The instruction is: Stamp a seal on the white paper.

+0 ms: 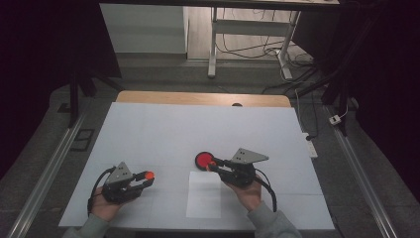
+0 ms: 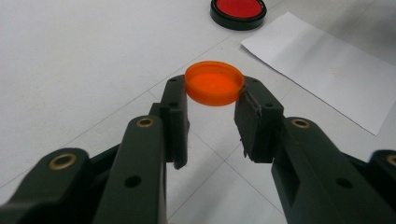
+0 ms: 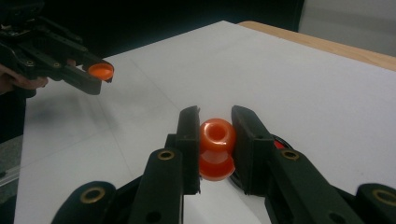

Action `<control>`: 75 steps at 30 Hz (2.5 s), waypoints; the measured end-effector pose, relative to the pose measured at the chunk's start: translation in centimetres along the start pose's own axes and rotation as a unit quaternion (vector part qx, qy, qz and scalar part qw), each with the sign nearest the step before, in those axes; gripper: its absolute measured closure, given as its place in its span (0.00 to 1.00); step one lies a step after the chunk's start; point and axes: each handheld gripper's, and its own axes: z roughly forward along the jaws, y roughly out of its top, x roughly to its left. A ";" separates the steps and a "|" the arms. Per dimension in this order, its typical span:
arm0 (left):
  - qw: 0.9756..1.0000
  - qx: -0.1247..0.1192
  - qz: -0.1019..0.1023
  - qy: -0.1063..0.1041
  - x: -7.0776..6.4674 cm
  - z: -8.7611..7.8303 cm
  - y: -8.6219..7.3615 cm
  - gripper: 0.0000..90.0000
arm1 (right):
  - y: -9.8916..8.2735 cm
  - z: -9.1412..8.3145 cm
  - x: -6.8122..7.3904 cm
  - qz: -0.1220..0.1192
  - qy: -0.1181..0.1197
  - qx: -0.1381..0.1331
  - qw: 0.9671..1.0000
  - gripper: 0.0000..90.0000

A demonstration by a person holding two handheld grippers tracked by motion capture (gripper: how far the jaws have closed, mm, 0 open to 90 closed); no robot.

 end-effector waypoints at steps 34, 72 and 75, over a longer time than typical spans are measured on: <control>1.000 0.000 0.000 -0.001 0.0 0.0 0.0 0.72 | -2.1 0.5 1.8 -0.011 0.035 0.049 0.998 0.80; 1.000 0.004 0.000 -0.003 0.0 0.2 0.0 0.72 | -3.5 2.0 2.8 -0.027 0.049 0.107 0.993 0.80; 1.000 0.005 0.000 -0.003 0.0 0.2 0.0 0.72 | -3.6 2.1 2.8 -0.030 0.048 0.110 0.992 0.80</control>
